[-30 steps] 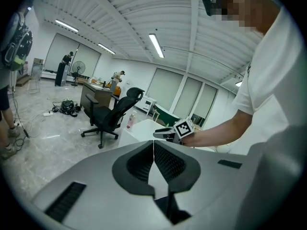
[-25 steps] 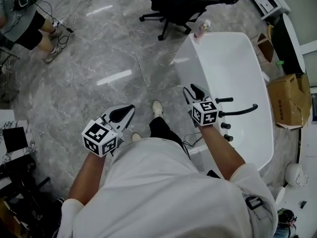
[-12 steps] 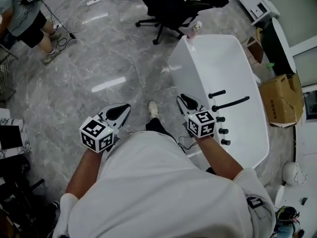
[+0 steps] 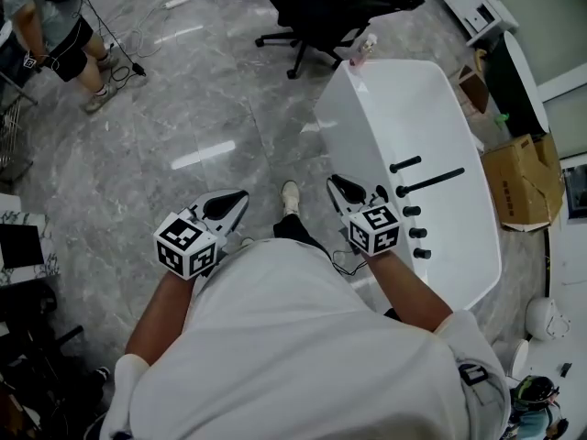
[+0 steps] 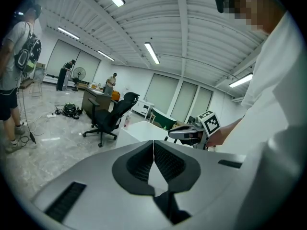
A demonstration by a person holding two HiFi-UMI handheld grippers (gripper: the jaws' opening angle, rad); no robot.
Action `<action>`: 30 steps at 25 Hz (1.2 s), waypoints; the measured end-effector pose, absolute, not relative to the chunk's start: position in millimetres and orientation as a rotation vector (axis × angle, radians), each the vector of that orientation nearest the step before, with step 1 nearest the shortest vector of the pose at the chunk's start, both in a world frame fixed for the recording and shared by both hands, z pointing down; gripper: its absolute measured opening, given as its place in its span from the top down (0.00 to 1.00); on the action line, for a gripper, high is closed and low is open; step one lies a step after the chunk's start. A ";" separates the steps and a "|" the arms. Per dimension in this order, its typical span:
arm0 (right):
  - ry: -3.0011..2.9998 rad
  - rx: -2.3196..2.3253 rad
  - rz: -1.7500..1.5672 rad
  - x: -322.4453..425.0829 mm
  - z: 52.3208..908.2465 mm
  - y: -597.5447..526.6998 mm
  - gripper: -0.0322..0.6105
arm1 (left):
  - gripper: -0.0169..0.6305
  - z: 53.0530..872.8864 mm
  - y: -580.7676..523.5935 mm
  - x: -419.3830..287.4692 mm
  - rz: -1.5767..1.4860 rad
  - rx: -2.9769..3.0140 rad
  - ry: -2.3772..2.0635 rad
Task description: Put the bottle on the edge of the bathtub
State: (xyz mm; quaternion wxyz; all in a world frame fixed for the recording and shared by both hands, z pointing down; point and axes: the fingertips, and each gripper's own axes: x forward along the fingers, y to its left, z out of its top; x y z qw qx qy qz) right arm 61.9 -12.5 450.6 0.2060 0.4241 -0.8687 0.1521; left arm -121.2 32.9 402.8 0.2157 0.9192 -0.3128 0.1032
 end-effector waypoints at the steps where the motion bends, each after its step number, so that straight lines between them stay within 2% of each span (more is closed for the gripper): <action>1: -2.422 1.177 0.420 60.9 450.2 -10.1 0.88 | 0.95 403.2 35.3 -120.8 0.284 2.548 -0.867; 13: -2.467 1.147 0.365 48.7 440.5 15.5 0.93 | 0.95 407.1 54.2 -117.5 0.272 2.544 -0.846; 30: -2.477 1.154 0.358 52.6 435.7 7.7 0.94 | 0.95 413.2 44.0 -112.9 0.288 2.538 -0.834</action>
